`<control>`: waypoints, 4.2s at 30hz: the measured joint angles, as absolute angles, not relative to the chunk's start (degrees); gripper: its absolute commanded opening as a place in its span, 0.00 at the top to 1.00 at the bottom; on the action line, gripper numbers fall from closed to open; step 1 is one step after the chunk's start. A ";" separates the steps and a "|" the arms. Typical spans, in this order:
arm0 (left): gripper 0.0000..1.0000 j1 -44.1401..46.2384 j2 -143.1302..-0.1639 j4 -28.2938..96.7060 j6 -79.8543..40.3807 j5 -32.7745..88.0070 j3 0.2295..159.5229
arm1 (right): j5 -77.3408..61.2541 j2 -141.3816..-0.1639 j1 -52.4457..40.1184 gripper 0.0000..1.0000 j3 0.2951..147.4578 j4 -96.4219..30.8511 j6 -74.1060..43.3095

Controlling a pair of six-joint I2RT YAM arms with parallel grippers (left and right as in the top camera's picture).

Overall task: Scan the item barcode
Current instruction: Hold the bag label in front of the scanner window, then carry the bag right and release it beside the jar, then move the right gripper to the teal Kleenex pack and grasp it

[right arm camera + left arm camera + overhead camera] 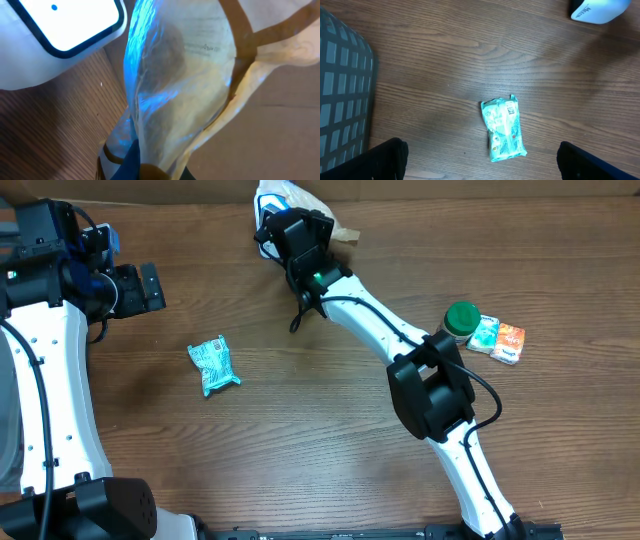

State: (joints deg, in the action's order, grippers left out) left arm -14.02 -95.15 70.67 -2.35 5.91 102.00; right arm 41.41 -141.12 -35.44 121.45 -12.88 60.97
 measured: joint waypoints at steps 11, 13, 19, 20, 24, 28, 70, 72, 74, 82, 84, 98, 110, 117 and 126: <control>0.00 -14.02 -95.15 70.67 -2.35 5.91 101.97 | 41.60 -141.12 -36.42 0.96 121.45 -13.37 61.56; 0.01 -14.02 -95.15 70.67 -2.35 5.91 102.00 | 42.06 -141.12 -36.42 0.96 121.45 -13.30 61.56; 0.01 -14.02 -95.15 70.67 -2.35 5.89 101.97 | 43.75 -141.12 -36.71 0.96 121.45 -13.10 59.07; 0.01 -14.02 -95.15 70.67 -2.35 5.91 102.00 | 43.83 -141.08 -36.77 0.96 121.45 -13.28 58.02; 0.00 -14.02 -95.15 70.67 -2.35 5.89 102.00 | 43.88 -139.94 -37.23 0.96 121.43 -16.01 52.86; 0.01 -14.02 -95.15 70.70 -2.35 5.91 102.00 | 42.85 -135.31 -37.52 0.96 121.43 -23.86 45.76; 0.00 -14.02 -95.15 70.70 -2.35 5.87 102.00 | 39.97 -111.39 -4.34 0.95 102.02 -87.66 -17.98; 0.00 -14.02 -95.15 70.70 -2.35 5.89 102.00 | 39.92 -111.42 -3.95 0.95 98.06 -84.14 -15.00; 0.00 -14.02 -95.15 70.72 -2.35 5.89 101.97 | 39.92 -111.42 -3.95 0.95 94.63 -81.38 -12.67; 0.01 -14.02 -95.15 70.67 -2.35 5.87 101.97 | 40.16 -111.42 -3.90 0.70 90.56 -76.77 -8.95; 0.00 -14.02 -95.15 70.67 -2.35 5.85 102.00 | 40.47 -111.42 -3.90 0.47 90.56 -76.64 -8.78; 0.00 -14.02 -95.15 70.67 -2.35 5.89 101.97 | 37.12 -111.42 -4.62 0.30 92.03 -76.07 -8.14; 0.01 -14.02 -95.15 70.70 -2.35 5.87 102.00 | 14.87 -111.42 -10.94 0.32 109.67 -75.05 -8.16; 0.00 -14.02 -95.15 70.70 -2.35 5.89 102.00 | -9.80 -111.39 -13.76 0.46 111.04 -65.23 -9.06; 0.00 -14.02 -95.15 70.67 -2.35 5.85 102.00 | -24.03 -111.87 -22.28 0.46 105.82 -49.01 -15.46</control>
State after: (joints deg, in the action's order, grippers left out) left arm -14.02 -95.15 70.67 -2.35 5.85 102.00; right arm -24.03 -111.87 -22.28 105.82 -49.01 -15.46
